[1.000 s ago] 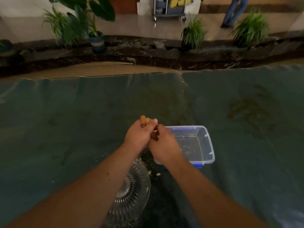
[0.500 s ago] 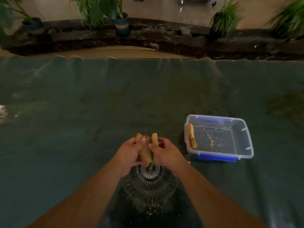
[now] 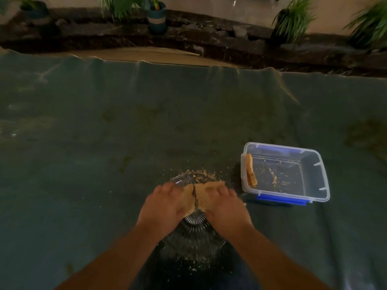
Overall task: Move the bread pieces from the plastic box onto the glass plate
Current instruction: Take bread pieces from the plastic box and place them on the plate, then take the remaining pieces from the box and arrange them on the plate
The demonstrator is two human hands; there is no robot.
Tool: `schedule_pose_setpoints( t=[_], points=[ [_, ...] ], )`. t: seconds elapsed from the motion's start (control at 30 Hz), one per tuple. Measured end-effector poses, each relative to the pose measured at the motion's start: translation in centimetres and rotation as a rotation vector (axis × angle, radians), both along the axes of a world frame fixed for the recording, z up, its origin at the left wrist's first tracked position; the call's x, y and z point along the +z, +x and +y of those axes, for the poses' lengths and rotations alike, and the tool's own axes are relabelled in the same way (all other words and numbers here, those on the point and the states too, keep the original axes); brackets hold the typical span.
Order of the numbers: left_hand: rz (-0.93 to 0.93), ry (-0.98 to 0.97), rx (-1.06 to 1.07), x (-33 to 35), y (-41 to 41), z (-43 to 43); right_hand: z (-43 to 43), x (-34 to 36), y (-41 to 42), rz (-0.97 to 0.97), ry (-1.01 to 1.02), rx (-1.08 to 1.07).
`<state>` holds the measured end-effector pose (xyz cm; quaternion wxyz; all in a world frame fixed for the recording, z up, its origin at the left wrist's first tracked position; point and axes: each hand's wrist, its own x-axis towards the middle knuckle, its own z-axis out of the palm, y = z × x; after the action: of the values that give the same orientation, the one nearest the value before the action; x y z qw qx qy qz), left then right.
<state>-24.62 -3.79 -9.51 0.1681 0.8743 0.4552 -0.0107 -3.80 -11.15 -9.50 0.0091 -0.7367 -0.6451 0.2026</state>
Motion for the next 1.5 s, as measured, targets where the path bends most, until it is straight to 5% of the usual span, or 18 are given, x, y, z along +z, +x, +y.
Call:
schedule_pose_setpoints(
  t=[0.17,0.3,0.4,0.5,0.63,0.8,0.93,1.03,1.13,1.3,1.5],
  points=[
    [0.202,0.054,-0.248,-1.4,1.4,0.0,0.3,-1.8,-0.6,-0.118,-0.079,0.162],
    [0.292,0.069,-0.347,-1.0,1.6,1.9,0.6,-0.9,0.4,-0.024,0.019,0.151],
    [0.215,0.034,-0.311,0.8,3.3,3.3,1.2,1.5,2.9,0.064,0.307,-0.034],
    [-0.005,-0.120,-0.063,2.5,6.4,4.1,2.8,3.8,7.6,0.212,0.478,-0.436],
    [-0.194,-0.298,0.225,4.2,11.9,4.5,5.2,4.1,13.3,0.479,0.026,-0.772],
    [-0.220,-0.204,0.142,6.1,16.9,4.5,5.8,2.5,15.9,0.541,-0.221,-0.564],
    [-0.109,0.063,-0.109,6.8,20.8,4.9,5.2,2.2,17.9,0.476,-0.123,-0.568],
    [0.141,0.234,-0.311,6.4,24.3,4.8,4.3,2.2,19.2,0.282,-0.217,-0.439],
    [0.433,0.266,-0.427,5.3,27.7,4.8,3.5,1.8,20.1,0.288,-0.226,-0.496],
    [0.787,0.348,-0.477,3.6,30.5,5.1,3.5,3.3,19.9,0.193,-0.283,-0.297],
    [0.795,0.328,-0.401,3.6,31.1,4.2,2.8,3.3,19.4,0.342,-0.132,-0.419]
  ],
)
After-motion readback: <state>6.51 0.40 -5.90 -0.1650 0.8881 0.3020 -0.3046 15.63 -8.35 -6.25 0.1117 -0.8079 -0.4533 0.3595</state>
